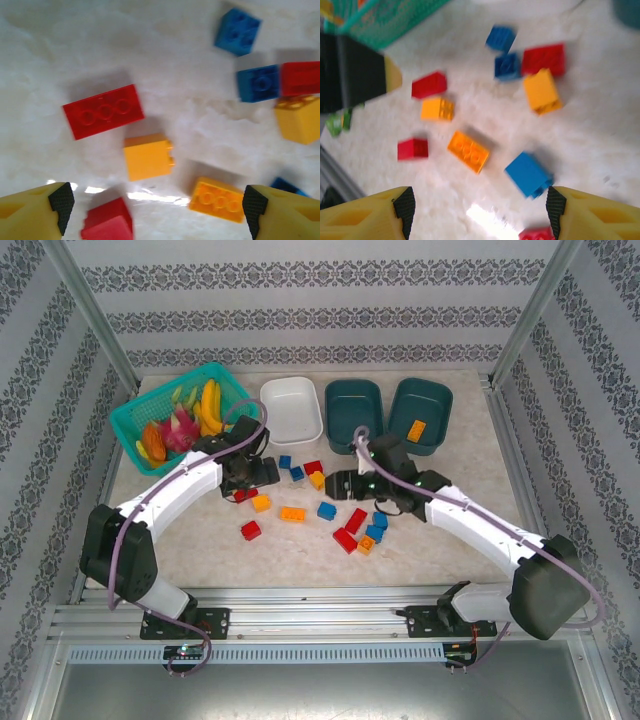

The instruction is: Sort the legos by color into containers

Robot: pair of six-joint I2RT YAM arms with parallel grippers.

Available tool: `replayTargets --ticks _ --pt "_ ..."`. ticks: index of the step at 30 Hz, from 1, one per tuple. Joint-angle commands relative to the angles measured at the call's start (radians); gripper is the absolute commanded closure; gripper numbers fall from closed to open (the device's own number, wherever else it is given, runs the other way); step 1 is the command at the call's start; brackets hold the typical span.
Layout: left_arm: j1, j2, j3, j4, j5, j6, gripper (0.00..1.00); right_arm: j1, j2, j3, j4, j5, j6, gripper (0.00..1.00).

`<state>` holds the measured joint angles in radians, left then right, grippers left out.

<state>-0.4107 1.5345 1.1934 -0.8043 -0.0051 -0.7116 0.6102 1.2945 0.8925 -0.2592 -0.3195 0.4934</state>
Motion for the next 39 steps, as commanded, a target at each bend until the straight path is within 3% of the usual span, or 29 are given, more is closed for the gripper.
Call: replayTargets --ticks 1,3,6,12,16,21,27,32,39 --pt "0.066 0.016 -0.035 -0.050 0.000 0.052 0.11 0.037 -0.022 -0.023 0.126 -0.037 -0.011 0.28" --pt "0.088 0.026 -0.047 -0.036 0.014 0.012 0.10 0.047 -0.002 -0.026 0.138 -0.054 -0.015 0.28" --pt "0.099 0.074 -0.032 -0.031 0.014 -0.059 0.00 0.047 0.039 -0.001 0.126 -0.075 -0.026 0.28" --pt "0.117 0.211 0.028 -0.012 0.034 -0.143 0.00 0.046 0.109 0.067 0.101 -0.141 -0.035 0.25" --pt "0.127 0.278 0.055 -0.011 0.045 -0.145 0.00 0.048 0.128 0.084 0.107 -0.162 -0.022 0.18" --pt "0.137 0.328 0.067 0.023 0.047 -0.131 0.00 0.048 0.139 0.100 0.118 -0.173 -0.009 0.17" --pt "0.140 0.373 0.090 0.038 0.039 -0.116 0.14 0.043 0.147 0.113 0.114 -0.181 -0.006 0.18" --pt "0.140 0.374 0.088 0.052 0.034 -0.103 0.41 0.037 0.147 0.115 0.112 -0.185 0.001 0.19" --pt "0.111 0.291 0.156 -0.031 -0.024 -0.070 0.43 0.017 0.096 0.138 0.115 -0.123 0.040 0.19"
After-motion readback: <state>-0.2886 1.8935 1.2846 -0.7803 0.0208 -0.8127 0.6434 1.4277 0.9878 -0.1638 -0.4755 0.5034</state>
